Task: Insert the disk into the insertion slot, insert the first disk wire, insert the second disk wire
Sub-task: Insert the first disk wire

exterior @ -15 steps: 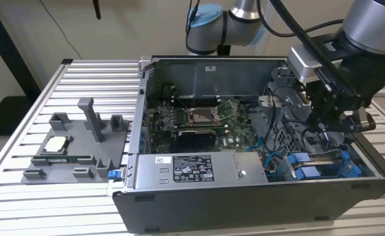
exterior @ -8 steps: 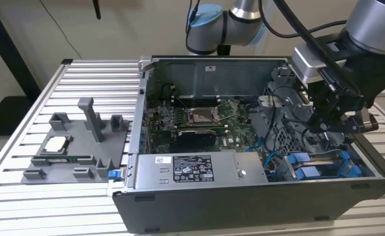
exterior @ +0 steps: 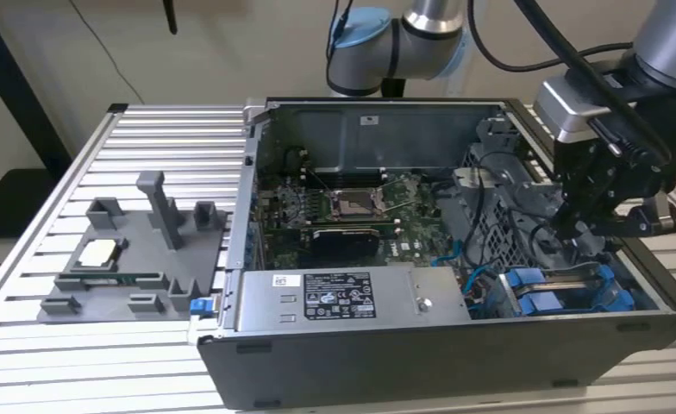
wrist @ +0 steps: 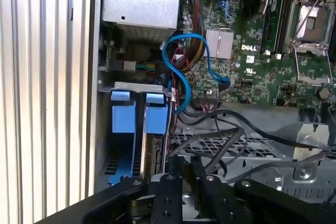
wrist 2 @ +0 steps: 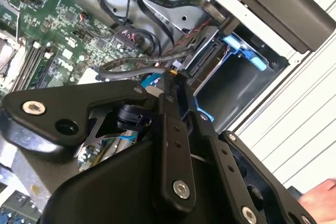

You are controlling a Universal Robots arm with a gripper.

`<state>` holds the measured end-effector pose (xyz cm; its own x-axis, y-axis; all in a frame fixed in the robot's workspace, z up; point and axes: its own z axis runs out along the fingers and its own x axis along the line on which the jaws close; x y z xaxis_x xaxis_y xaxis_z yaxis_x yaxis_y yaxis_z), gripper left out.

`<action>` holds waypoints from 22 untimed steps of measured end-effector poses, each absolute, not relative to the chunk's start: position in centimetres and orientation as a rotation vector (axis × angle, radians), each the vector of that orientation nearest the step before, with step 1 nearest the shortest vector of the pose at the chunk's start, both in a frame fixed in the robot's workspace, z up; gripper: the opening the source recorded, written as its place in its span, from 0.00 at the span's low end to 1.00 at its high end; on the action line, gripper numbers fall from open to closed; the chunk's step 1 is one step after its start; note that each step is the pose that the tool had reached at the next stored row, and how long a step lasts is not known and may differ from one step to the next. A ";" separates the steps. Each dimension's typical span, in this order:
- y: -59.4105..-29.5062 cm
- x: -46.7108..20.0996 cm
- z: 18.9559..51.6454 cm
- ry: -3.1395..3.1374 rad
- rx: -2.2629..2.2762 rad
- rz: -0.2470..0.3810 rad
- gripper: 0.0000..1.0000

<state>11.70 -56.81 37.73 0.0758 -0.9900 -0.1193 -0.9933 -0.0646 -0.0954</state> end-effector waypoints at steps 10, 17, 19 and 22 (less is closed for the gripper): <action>-57.2 12.5 37.2 2.056 -2.203 0.056 0.19; -57.6 13.0 37.0 2.073 -2.220 0.056 0.19; -57.7 13.1 36.8 2.075 -2.222 0.054 0.19; -57.7 13.3 36.4 2.075 -2.223 0.052 0.19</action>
